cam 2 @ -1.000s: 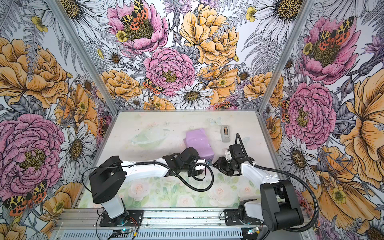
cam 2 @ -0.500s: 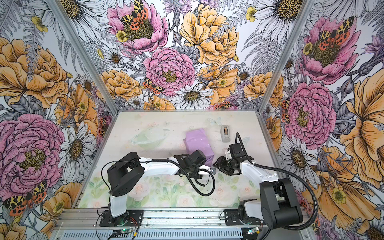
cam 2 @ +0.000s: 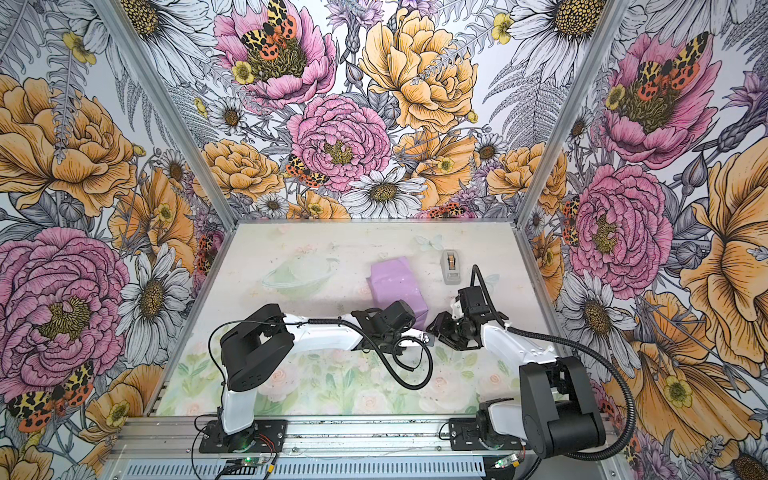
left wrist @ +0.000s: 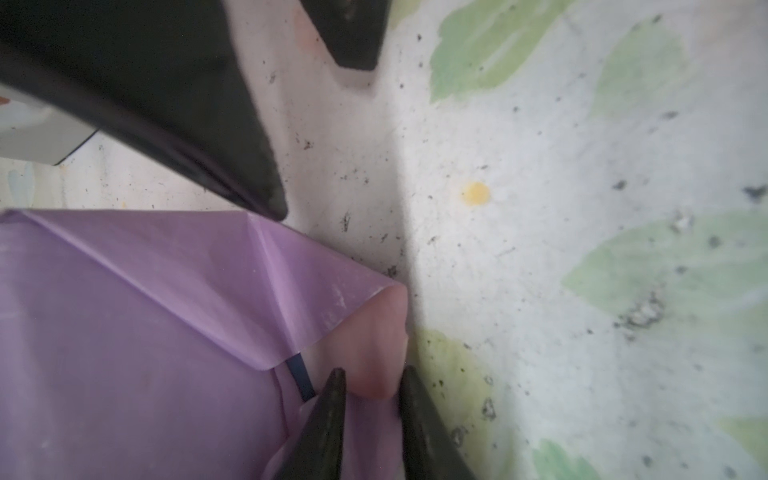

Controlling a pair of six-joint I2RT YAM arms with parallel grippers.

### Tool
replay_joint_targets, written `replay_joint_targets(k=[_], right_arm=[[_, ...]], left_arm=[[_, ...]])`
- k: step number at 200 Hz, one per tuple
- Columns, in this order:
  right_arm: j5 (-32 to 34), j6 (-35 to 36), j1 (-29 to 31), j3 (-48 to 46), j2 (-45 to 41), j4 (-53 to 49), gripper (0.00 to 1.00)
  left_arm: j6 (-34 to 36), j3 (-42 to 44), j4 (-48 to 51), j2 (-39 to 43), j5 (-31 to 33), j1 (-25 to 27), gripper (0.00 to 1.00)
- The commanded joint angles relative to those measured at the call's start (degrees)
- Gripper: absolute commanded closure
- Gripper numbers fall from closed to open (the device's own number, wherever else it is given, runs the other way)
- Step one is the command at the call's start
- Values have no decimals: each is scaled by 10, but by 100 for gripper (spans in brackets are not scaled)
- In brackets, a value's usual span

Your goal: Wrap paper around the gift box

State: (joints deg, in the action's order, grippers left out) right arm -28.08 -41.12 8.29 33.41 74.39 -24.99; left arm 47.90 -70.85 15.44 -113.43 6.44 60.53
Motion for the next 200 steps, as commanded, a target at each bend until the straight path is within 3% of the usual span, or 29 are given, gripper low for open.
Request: replay_joint_targets(k=[1, 18, 47, 70, 200], right_arm=[[6, 0, 5, 11, -2, 1, 47], [-4, -4, 6, 12, -3, 2, 47], [-21, -19, 9, 15, 3, 6, 47], [-36, -35, 10, 14, 17, 17, 57], [-81, -105, 29, 22, 82, 119, 62]], left_arm=[[-20, 6, -30, -7, 2, -5, 87], [-28, 7, -32, -3, -9, -8, 93], [-43, 19, -45, 7, -26, -15, 96], [-56, 36, -67, 22, -41, -21, 100], [-103, 108, -161, 67, -104, -50, 100]])
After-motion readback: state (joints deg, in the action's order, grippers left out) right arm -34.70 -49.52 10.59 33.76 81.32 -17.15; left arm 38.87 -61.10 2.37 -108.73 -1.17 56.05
